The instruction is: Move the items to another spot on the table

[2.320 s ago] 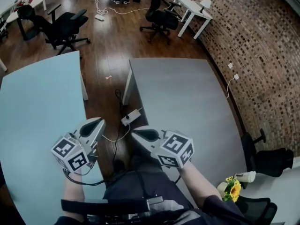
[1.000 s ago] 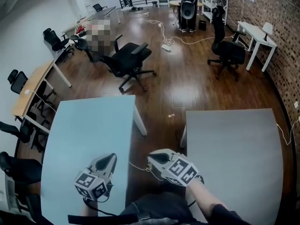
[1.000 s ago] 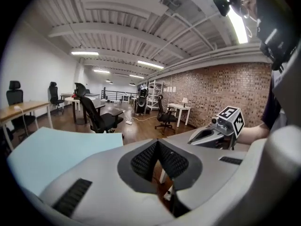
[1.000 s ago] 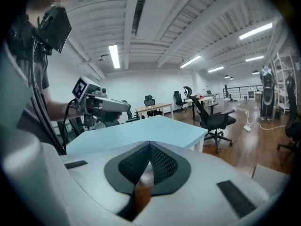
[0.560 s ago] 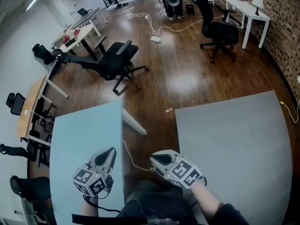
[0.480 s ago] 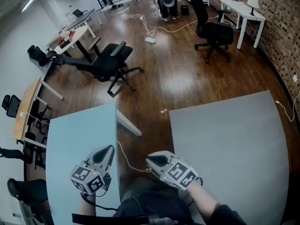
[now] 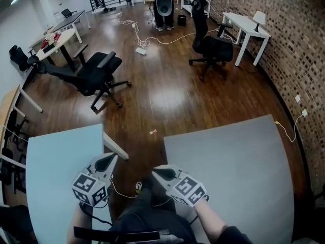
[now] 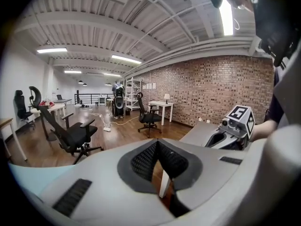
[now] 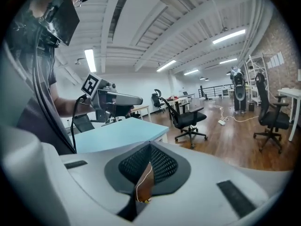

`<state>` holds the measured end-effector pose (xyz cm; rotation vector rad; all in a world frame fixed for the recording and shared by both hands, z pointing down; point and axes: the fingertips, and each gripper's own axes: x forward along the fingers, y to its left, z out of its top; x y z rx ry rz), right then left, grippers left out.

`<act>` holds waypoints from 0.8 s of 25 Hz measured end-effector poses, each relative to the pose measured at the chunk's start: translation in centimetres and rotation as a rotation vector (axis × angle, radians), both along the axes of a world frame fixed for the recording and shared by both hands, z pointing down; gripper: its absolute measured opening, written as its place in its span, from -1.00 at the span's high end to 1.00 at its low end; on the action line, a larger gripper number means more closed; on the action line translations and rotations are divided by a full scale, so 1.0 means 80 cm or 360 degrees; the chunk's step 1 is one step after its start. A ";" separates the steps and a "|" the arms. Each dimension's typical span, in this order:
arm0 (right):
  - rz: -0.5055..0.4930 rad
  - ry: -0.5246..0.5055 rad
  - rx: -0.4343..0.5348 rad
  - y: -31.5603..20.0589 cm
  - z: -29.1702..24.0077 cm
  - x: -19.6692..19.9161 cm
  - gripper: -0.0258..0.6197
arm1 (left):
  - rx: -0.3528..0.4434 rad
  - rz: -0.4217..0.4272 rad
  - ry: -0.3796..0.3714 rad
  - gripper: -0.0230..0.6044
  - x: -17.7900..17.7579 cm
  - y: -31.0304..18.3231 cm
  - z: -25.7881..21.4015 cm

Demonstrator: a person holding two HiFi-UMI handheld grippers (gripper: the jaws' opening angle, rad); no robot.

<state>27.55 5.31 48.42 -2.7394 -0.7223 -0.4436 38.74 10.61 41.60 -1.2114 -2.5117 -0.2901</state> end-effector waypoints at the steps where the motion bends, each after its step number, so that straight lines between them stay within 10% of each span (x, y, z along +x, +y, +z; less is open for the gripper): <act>1: 0.0005 -0.0036 0.0012 0.011 0.006 0.004 0.97 | -0.0009 0.0004 0.0000 0.91 0.006 0.013 0.003; 10: -0.0127 -0.0172 0.0015 0.114 -0.011 0.091 0.96 | 0.0302 -0.0036 -0.0532 0.91 0.074 0.119 0.046; 20: -0.0084 -0.0287 0.0020 0.220 -0.032 0.131 0.97 | 0.0274 -0.0139 -0.0579 0.91 0.122 0.200 0.071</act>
